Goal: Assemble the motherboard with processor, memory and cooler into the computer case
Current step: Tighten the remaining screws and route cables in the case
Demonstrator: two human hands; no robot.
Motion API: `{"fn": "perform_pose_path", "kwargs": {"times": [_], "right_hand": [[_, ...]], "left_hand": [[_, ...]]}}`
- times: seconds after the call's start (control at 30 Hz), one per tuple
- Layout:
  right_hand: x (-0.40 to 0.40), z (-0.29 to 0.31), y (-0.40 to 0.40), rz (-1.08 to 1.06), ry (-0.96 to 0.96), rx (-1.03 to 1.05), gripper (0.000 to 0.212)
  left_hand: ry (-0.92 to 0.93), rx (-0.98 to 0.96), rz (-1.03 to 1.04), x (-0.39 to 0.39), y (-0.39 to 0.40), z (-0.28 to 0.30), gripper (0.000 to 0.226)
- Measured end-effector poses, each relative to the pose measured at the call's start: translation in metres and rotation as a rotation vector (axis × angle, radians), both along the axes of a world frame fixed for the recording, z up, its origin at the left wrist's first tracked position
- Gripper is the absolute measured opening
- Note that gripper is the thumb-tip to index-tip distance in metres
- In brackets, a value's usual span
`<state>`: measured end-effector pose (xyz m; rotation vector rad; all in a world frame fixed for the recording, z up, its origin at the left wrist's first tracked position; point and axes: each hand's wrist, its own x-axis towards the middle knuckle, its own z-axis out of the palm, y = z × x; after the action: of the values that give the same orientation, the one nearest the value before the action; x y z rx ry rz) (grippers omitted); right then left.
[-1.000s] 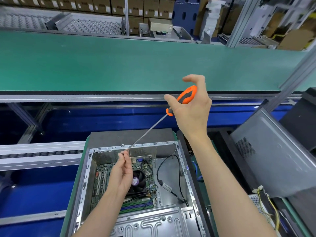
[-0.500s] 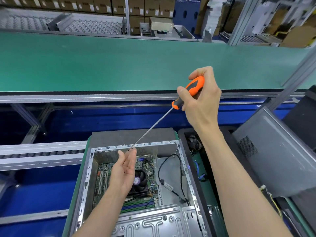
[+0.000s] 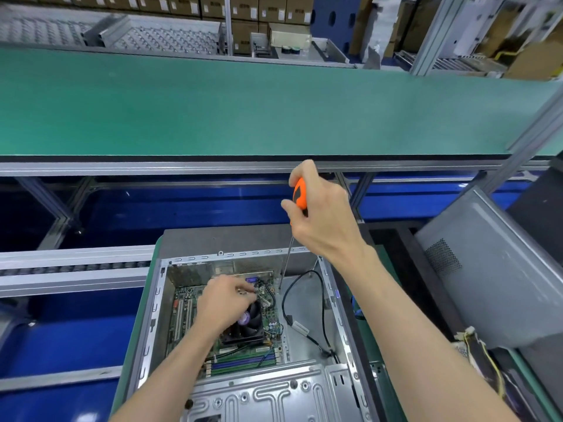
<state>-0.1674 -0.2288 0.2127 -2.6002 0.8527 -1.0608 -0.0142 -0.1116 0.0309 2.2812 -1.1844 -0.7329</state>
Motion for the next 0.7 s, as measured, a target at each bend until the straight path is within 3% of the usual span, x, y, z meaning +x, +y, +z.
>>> {"fn": "perform_pose_path", "kwargs": {"times": [0.1,0.7], "right_hand": [[0.001,-0.011,0.000,0.009,0.040,0.021,0.029],[0.012,-0.025,-0.005,-0.019,0.008,0.071,0.028]], "left_hand": [[-0.085,0.128,-0.096,0.002,0.004,-0.007,0.018],[-0.057,0.083,-0.114,0.007,0.000,-0.023,0.019]]}}
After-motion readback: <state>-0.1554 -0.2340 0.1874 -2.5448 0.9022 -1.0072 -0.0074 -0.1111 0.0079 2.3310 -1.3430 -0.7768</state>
